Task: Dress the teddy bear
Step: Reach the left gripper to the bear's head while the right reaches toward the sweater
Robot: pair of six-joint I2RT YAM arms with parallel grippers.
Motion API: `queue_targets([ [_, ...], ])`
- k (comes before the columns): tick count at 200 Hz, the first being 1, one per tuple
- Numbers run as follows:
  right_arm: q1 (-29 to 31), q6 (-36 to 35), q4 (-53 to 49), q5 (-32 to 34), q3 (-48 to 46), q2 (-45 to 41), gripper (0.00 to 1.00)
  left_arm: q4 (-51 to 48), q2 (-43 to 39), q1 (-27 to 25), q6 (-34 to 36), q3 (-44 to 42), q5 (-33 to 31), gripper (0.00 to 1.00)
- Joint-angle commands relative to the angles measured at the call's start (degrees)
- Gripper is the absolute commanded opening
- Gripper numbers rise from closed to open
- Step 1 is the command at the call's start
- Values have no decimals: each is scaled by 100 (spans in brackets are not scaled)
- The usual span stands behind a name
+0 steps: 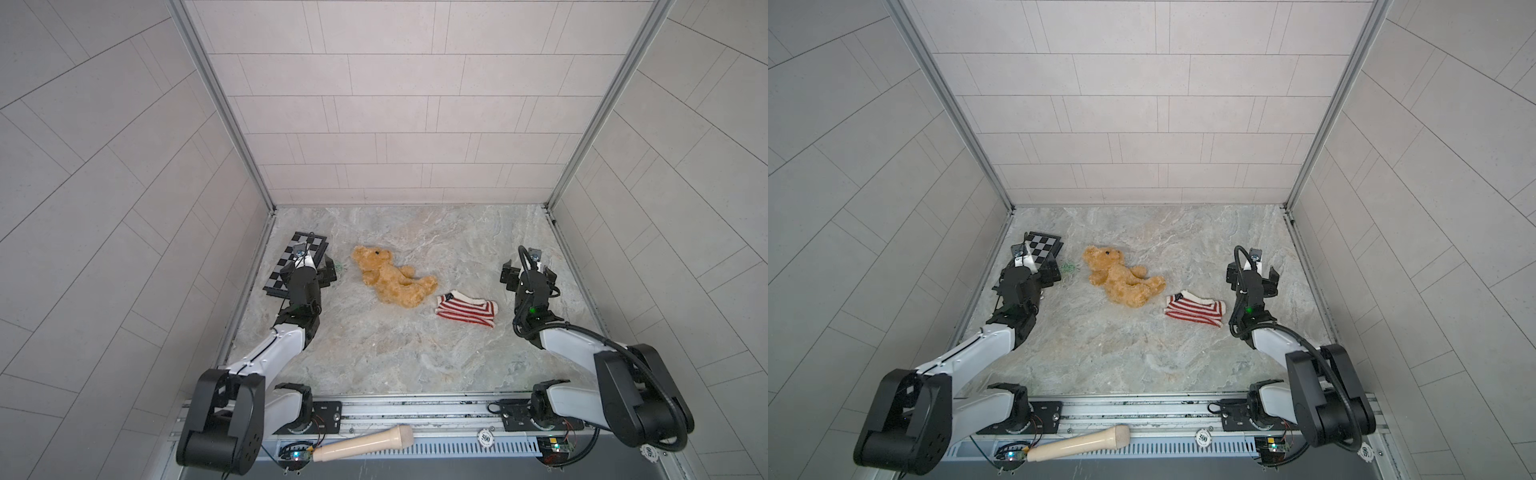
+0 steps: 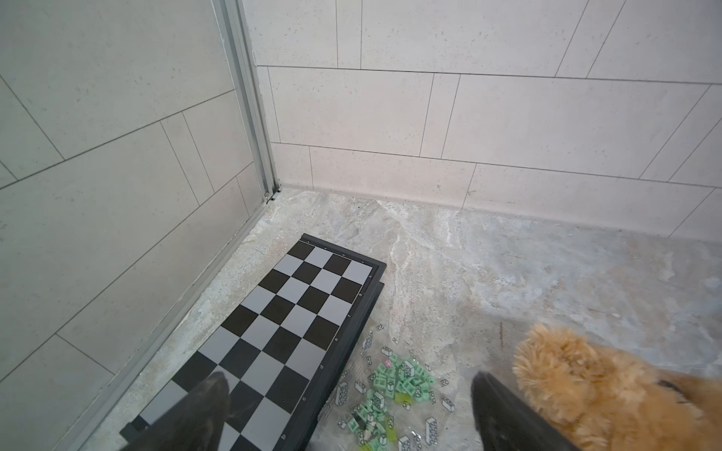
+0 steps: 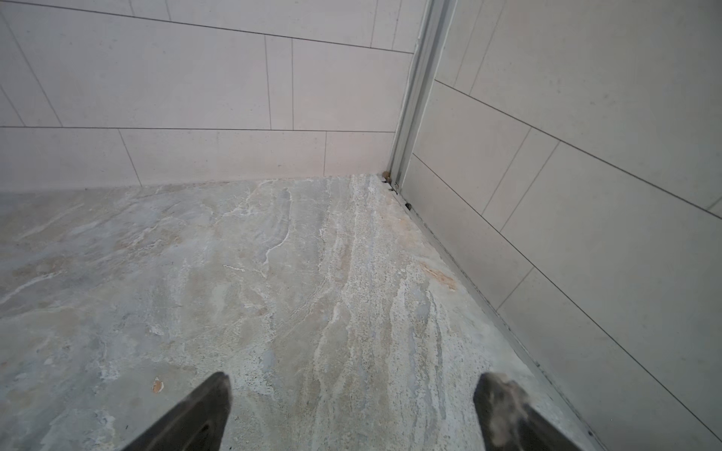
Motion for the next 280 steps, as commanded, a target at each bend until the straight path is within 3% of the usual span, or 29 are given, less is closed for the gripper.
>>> queue_targets([
  [1, 18, 977, -2190, 252, 658, -502, 100, -1439, -349, -116, -970, 462, 387, 100],
  [36, 87, 1170, -3776, -1208, 1494, -724, 100, -3112, -374, -369, -2174, 1238, 1422, 100],
  [58, 326, 1034, -4322, -1855, 1809, -553, 100, -3754, -120, -867, -2520, 1595, 1971, 100],
  [91, 814, 881, -4885, -2817, 2195, -287, 100, -3767, 36, -1755, -3022, 1645, 2040, 100],
  [128, 2019, 847, -4747, -3254, 2387, -11, 100, -3907, 601, -2579, -3287, 1946, 1595, 100],
  [153, 2657, 830, -4454, -3566, 2601, 393, 100, -3414, 778, -2579, -3663, 1728, 1866, 100],
  [203, 3093, 932, -4127, -4051, 2962, 1383, 99, -3391, 1055, -2492, -3645, 1730, 1960, 100],
  [224, 3382, 1039, -4137, -4156, 3046, 1661, 97, -3065, 1151, -2256, -3746, 1552, 2276, 100],
  [280, 4394, 1585, -3644, -4086, 2772, 1719, 89, -3114, 1272, -1893, -3468, 1564, 2386, 100],
])
